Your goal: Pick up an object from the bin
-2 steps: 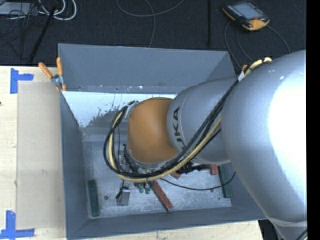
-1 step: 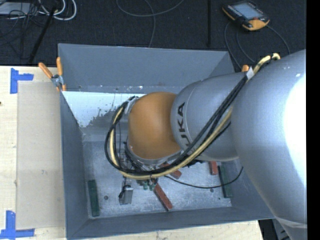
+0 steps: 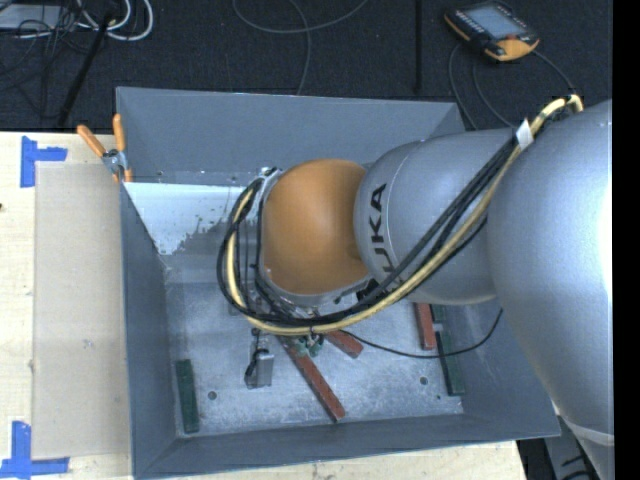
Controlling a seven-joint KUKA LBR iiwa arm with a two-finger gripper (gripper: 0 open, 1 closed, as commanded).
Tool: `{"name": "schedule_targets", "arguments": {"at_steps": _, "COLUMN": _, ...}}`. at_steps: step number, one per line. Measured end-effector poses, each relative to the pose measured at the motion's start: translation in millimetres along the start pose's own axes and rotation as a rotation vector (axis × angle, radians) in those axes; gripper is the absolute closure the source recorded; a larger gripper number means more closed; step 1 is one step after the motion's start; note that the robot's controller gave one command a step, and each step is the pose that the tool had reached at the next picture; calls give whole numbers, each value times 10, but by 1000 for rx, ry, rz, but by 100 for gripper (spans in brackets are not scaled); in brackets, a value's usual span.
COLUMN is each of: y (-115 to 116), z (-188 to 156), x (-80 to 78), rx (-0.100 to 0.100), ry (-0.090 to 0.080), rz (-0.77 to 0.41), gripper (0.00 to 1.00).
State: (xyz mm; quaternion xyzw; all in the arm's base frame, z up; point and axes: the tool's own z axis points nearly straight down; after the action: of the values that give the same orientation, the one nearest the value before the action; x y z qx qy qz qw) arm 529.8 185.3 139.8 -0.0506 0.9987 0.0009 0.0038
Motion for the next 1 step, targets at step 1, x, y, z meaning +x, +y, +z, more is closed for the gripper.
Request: {"name": "schedule_targets", "arguments": {"at_steps": 1, "y": -213, "z": 269, "x": 151, "rx": 3, "ry": 8, "rz": 219, "gripper": 0}}
